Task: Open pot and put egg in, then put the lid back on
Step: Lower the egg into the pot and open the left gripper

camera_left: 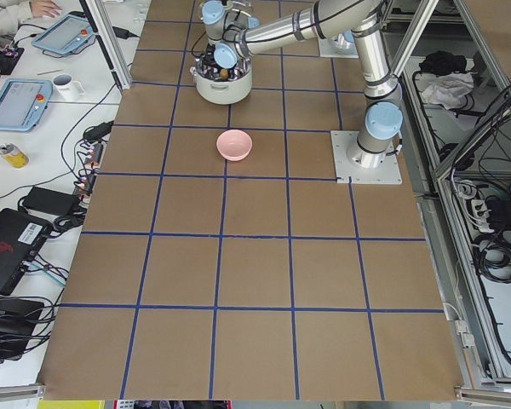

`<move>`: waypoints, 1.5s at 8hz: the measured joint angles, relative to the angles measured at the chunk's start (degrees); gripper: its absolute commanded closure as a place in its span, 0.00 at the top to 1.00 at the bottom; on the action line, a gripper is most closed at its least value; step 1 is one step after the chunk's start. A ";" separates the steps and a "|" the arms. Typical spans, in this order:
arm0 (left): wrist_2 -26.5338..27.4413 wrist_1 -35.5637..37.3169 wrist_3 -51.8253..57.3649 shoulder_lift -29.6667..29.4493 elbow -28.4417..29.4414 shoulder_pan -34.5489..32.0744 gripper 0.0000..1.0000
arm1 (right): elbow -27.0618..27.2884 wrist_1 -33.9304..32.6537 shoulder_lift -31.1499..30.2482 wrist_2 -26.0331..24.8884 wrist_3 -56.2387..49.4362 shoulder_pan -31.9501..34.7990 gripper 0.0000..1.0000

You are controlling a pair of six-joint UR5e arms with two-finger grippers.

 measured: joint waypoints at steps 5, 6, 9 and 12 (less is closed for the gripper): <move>0.00 0.37 0.22 -0.85 -0.07 -0.04 0.00 | 0.00 0.11 0.07 -0.15 0.01 0.00 0.00; 0.00 0.59 0.28 -0.87 -0.18 -0.04 0.04 | 0.00 0.11 0.08 -0.12 0.02 0.00 0.00; -0.06 1.15 0.58 -0.38 -0.88 -0.04 0.44 | 0.00 0.04 0.08 -0.32 -0.04 0.00 0.00; 0.05 1.28 0.78 0.73 -0.96 -0.05 0.90 | 0.00 0.12 0.09 -0.13 -0.05 0.00 0.00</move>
